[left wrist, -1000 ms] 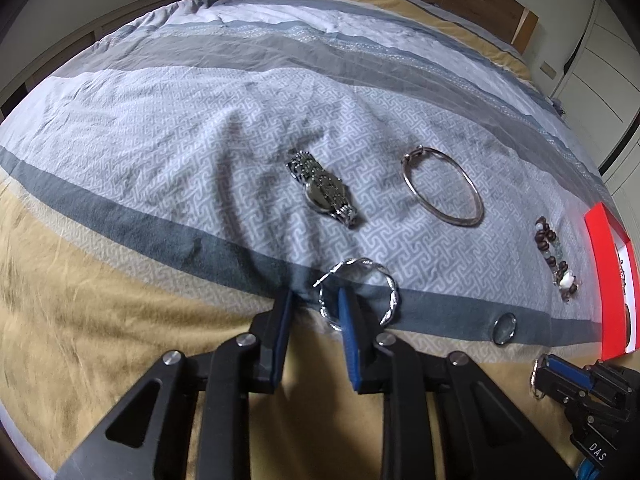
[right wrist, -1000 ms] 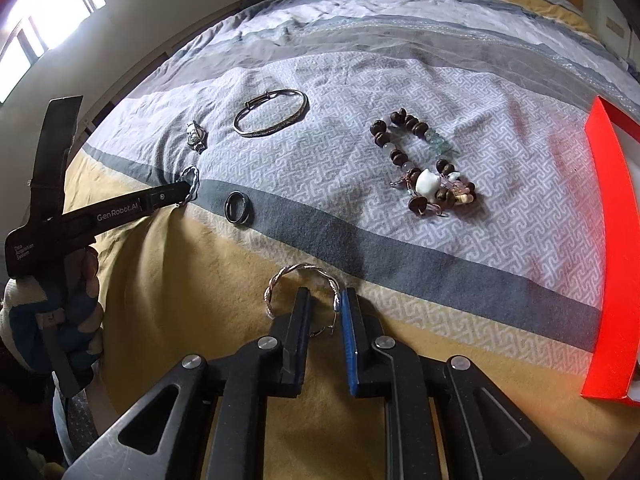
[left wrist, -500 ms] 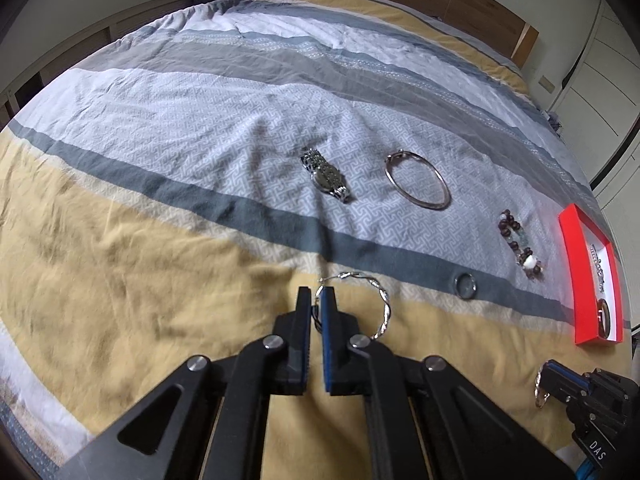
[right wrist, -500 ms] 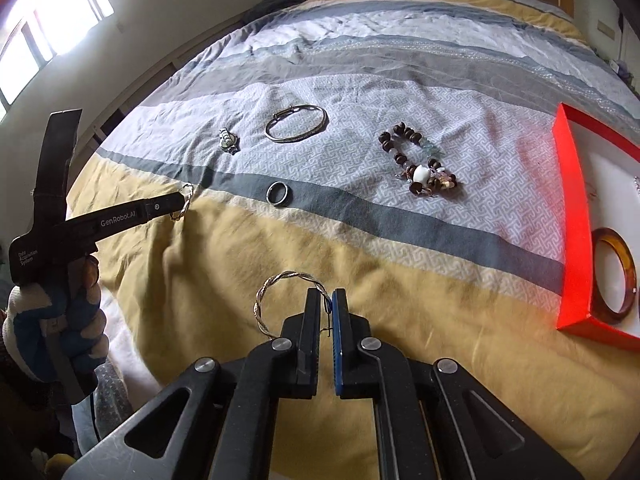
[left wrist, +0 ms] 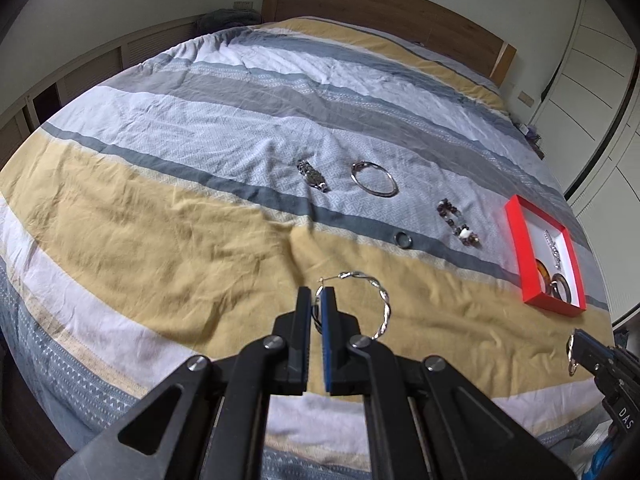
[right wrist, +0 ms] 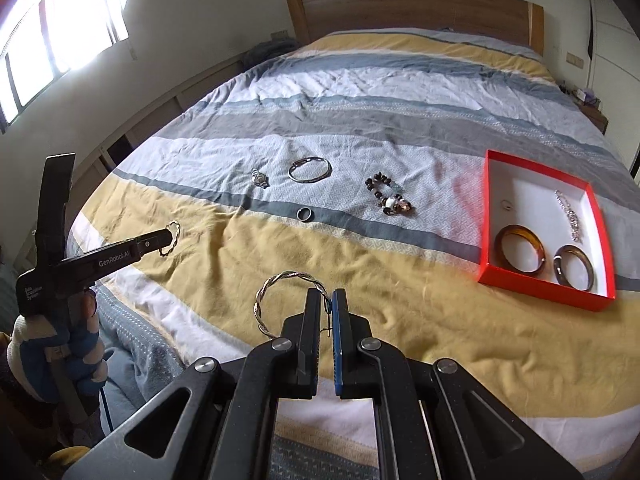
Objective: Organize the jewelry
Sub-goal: 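Carry the twisted hoop toward the red box with the right gripper while the left carries the small hoop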
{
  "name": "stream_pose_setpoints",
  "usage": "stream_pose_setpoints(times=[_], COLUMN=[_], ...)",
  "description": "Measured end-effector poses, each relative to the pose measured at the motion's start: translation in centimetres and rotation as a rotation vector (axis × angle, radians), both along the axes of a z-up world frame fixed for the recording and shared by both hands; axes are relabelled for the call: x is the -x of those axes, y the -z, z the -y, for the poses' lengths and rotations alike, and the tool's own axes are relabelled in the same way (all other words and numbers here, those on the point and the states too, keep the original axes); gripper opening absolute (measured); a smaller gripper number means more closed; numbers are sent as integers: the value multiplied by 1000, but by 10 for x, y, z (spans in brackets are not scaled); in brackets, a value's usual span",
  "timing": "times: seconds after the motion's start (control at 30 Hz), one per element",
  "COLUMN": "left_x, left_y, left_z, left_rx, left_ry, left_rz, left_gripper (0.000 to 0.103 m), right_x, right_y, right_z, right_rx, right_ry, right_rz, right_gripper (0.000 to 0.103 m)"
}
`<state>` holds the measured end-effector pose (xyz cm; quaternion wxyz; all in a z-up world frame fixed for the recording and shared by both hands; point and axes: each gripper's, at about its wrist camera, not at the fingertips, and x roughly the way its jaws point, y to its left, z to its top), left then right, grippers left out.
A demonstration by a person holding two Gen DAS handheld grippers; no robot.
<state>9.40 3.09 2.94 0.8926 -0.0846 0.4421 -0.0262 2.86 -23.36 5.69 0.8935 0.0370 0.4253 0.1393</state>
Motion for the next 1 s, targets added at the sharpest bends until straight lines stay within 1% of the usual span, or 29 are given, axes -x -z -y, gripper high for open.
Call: stream_pose_setpoints(times=[0.27, 0.47, 0.63, 0.73, 0.87, 1.0], left_x=[44, 64, 69, 69, 66, 60], left_y=[-32, -46, -54, -55, -51, -47], left_z=[18, 34, 51, 64, 85, 107], left_rx=[-32, -61, -80, -90, -102, -104], left_ry=[42, 61, 73, 87, 124, 162], left_rz=[54, 70, 75, 69, 53, 40], left_gripper=[4, 4, 4, 4, 4, 4], right_x=[55, 80, 93, 98, 101, 98], right_y=[-31, -47, -56, -58, -57, -51], right_z=[6, 17, 31, 39, 53, 67], right_rx=[56, 89, 108, 129, 150, 165], right_ry=[45, 73, 94, 104, 128, 156], right_rz=[107, 177, 230, 253, 271, 269], right_gripper=[6, 6, 6, 6, 6, 6])
